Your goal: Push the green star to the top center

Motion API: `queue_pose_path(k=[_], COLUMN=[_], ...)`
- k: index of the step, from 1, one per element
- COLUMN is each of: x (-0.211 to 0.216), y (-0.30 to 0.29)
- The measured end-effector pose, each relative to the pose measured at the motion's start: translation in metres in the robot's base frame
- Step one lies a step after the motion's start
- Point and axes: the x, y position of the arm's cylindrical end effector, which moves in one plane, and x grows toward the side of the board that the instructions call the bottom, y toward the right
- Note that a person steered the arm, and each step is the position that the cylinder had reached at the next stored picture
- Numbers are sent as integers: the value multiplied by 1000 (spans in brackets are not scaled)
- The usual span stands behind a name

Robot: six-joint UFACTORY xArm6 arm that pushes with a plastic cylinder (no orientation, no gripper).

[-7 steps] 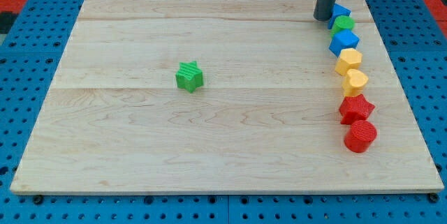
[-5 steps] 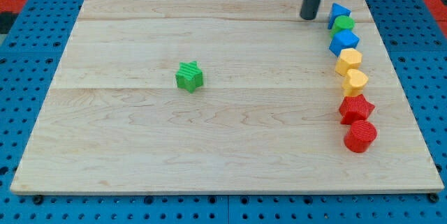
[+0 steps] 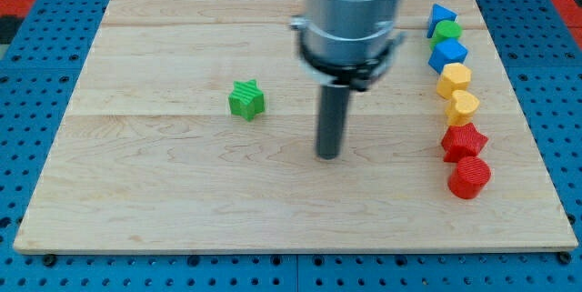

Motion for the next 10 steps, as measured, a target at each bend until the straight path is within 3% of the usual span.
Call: queue_pose_path(k=[2, 3, 4, 7, 8, 9, 10], x=[-74, -106, -112, -43, -58, -101, -150], y=[-109, -117, -88, -88, -83, -54, 6])
